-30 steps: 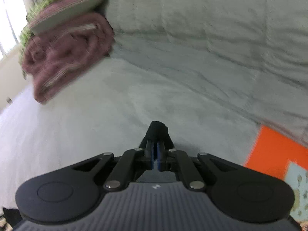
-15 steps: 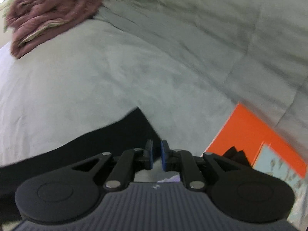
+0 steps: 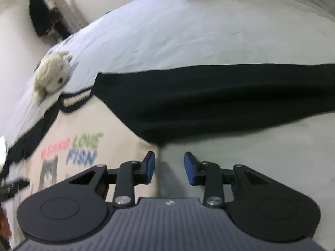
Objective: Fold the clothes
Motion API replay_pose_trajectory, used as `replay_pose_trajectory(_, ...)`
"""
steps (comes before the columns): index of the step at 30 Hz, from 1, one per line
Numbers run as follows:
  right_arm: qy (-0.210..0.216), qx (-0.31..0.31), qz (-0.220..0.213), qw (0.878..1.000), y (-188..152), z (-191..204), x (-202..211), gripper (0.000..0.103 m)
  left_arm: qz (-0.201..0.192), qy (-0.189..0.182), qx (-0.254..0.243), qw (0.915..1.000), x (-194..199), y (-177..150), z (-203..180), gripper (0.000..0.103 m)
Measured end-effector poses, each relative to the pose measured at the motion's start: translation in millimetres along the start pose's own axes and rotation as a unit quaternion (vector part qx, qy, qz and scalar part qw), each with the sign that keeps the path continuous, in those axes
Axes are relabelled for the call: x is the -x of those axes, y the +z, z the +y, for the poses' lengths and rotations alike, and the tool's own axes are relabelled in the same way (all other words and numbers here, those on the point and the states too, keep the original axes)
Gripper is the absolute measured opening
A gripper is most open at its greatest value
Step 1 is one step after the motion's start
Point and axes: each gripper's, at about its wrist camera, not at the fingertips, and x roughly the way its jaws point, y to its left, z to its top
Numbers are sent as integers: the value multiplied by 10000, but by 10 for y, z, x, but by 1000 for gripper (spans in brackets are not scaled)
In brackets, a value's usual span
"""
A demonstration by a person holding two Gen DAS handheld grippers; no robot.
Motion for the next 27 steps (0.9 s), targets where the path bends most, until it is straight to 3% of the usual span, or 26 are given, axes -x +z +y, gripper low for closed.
replay_pose_trajectory(2,45,-160,-30,9999,-18,60,-93,34,24,93,108,9999,16,34,92,62)
replay_pose_trajectory(3,-137,121,-33,9998,-59,181,-123,33,61,125,186,9997,13,48,147,62)
replay_pose_trajectory(4,-495,680,-41,9964,-119,372,-139,17,97,151,271,9995,10,61,203,62)
replay_pose_trajectory(5,-821,1169,-51,9897,-172,529,-152,10,130,162,382,9991,12,73,266,62)
replay_pose_trajectory(7,-1237,1554,-45,9801,-213,681,-138,8,135,181,667,9975,50,101,424,62)
replay_pose_trajectory(12,-1688,1925,-31,9667,-215,753,-158,8,-78,317,1370,9900,240,208,918,62)
replay_pose_trajectory(15,-1872,1763,-52,9664,-152,766,-164,11,-335,697,1801,9806,421,262,1377,63)
replay_pose_trajectory(17,-2072,1647,-150,9642,-126,821,-152,21,-440,1090,2040,9719,508,277,1732,63)
replay_pose_trajectory(19,-2326,1521,-335,9600,-137,879,-95,21,-487,1510,2153,9636,560,256,2045,63)
replay_pose_trajectory(21,-2407,1370,-521,9595,-189,903,29,23,-496,1905,1959,9606,583,231,2254,64)
replay_pose_trajectory(23,-2163,1236,-603,9666,-287,918,182,27,-506,2213,1420,9635,575,211,2326,65)
replay_pose_trajectory(27,-1547,1425,-660,9754,-533,990,371,31,-526,2048,594,9756,457,194,2206,69)
